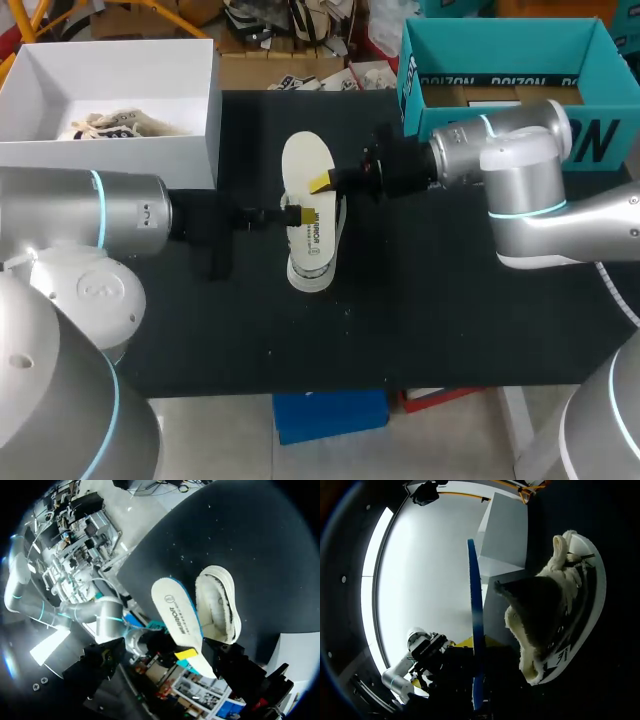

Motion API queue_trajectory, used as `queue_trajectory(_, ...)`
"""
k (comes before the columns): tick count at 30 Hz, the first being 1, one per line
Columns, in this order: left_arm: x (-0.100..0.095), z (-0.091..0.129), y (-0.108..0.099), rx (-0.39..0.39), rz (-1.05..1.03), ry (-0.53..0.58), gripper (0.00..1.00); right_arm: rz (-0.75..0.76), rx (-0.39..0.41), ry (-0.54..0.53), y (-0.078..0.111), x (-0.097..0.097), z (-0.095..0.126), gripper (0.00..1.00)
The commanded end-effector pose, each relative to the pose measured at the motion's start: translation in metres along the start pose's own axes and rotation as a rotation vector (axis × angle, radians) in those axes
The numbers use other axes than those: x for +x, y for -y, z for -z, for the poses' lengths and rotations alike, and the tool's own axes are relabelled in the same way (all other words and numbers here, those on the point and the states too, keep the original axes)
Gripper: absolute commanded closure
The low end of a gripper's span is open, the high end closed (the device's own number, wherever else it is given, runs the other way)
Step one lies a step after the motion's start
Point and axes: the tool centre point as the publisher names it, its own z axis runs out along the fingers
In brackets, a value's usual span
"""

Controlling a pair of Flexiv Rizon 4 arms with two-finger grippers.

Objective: Take the shoe out of the shoebox, open the shoe tongue, remove and reinsert the insole, then place the shoe into the shoebox

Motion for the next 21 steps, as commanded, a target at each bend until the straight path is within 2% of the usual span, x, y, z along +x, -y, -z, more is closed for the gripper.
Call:
queue_trajectory(1,-0.003,-0.009,0.001,-0.029,-0.135,-0.363,0.00,-0.001,0.002,0.001,0.000,0.000,0.000,1.00)
queue_trajectory(8,-0.003,-0.009,0.001,-0.029,-0.135,-0.363,0.00,-0.001,0.002,0.001,0.000,0.000,0.000,1.00)
queue_trajectory(13,-0.004,-0.016,-0.008,0.106,0.036,-0.419,0.00,-0.001,0.002,0.001,0.000,0.000,0.000,1.00)
queue_trajectory(21,-0.008,-0.020,-0.026,0.176,0.097,-0.551,0.00,-0.001,0.002,0.001,0.000,0.000,0.000,1.00)
